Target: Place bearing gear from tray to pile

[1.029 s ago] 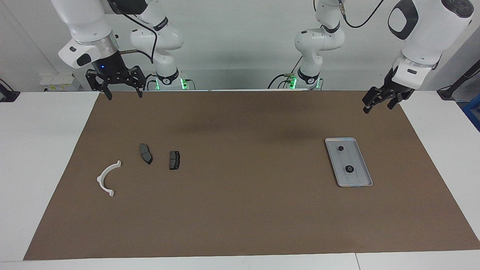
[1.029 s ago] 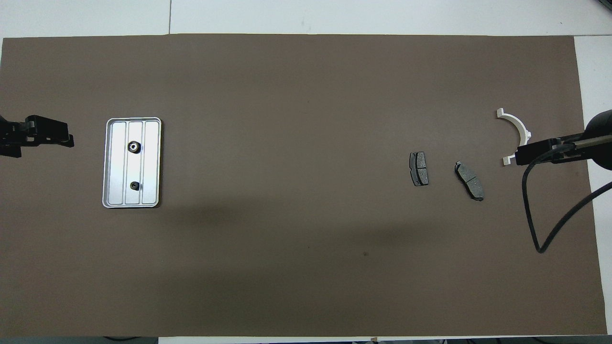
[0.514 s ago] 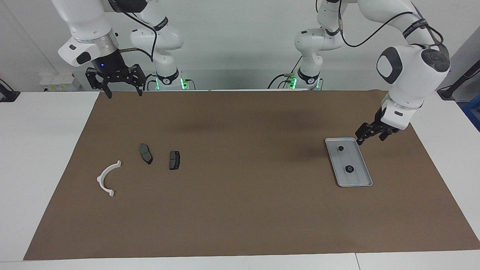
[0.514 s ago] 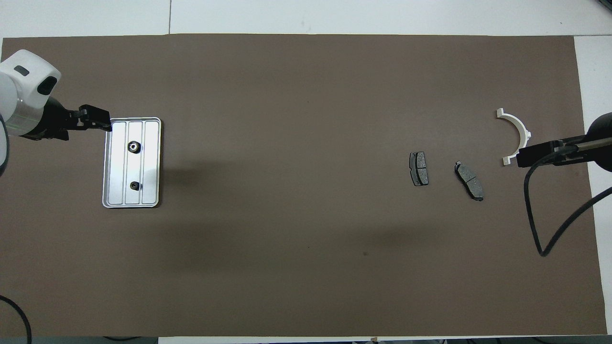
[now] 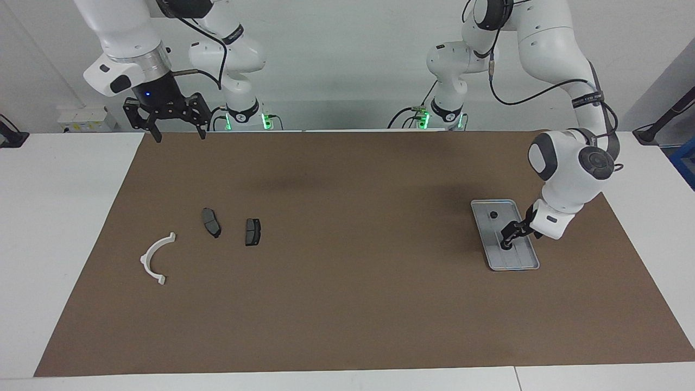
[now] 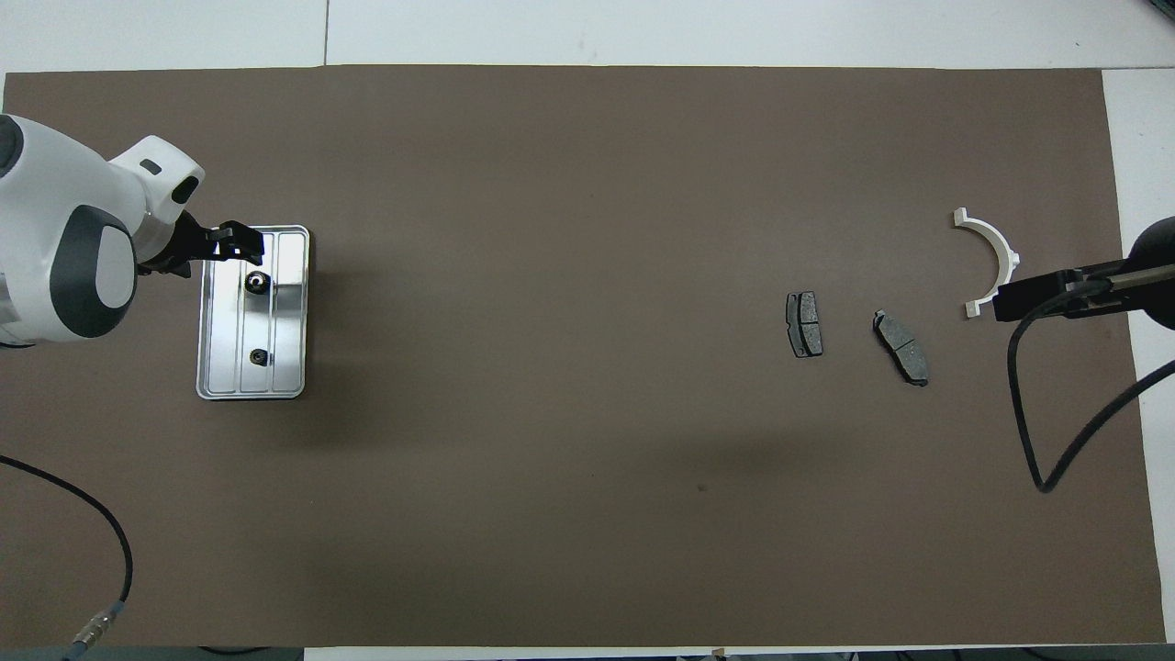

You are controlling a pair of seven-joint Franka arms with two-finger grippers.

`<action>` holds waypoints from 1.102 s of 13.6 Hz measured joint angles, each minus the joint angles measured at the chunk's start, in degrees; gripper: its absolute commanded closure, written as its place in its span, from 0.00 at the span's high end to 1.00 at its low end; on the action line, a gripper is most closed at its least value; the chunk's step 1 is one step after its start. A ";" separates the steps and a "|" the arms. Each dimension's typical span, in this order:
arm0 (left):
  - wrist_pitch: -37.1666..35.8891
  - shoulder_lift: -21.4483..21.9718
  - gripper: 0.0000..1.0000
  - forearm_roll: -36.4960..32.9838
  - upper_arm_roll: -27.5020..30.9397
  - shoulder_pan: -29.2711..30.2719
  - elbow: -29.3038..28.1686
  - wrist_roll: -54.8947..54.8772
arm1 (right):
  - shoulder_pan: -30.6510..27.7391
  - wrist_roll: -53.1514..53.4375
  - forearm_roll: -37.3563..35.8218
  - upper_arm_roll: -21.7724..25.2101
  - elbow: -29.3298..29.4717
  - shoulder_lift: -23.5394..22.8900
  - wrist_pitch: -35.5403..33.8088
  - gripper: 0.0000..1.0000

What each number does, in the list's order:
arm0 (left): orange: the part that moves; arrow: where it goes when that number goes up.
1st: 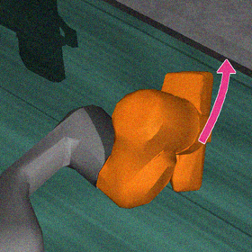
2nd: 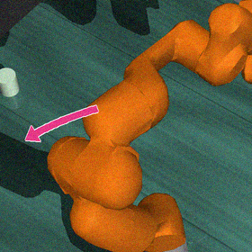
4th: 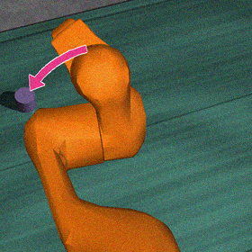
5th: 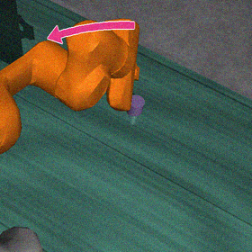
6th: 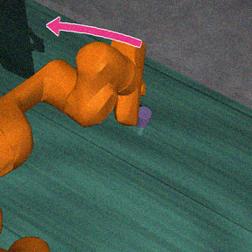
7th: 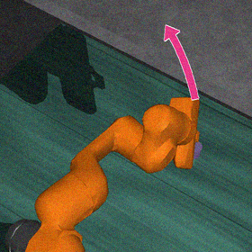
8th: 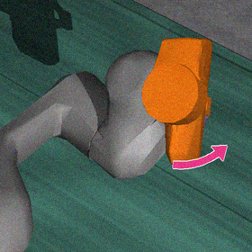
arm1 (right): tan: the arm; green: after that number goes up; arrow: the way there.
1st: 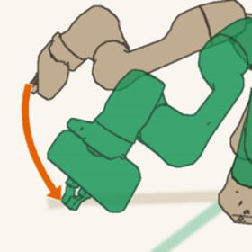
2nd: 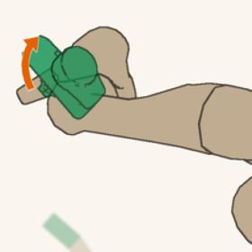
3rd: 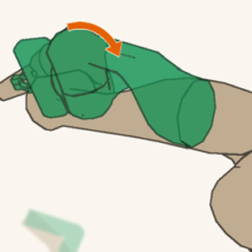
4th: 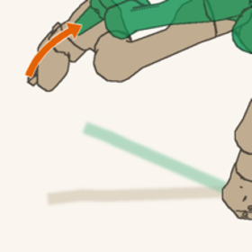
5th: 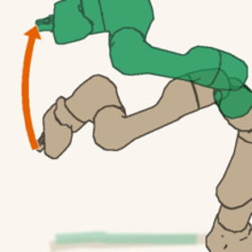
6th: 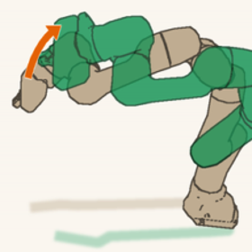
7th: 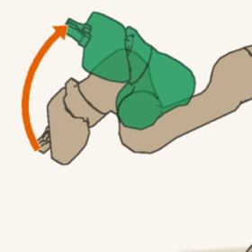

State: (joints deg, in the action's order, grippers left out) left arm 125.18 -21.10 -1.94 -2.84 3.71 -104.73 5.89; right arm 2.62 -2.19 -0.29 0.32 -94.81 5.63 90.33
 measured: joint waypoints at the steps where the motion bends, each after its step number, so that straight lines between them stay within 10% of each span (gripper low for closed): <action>1: 1.53 0.02 0.91 0.00 0.00 0.32 -1.65 -0.11 | -0.01 0.00 0.00 0.09 0.00 0.00 0.00 1.00; 15: 5.80 0.16 0.73 0.05 -0.87 -0.75 -4.95 2.23 | 0.01 0.00 0.00 0.09 0.00 0.00 -0.01 1.00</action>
State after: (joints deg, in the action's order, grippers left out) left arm 130.98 -20.94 -1.89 -3.71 2.97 -109.68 8.12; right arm 2.63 -2.19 -0.29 0.41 -94.80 5.63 90.32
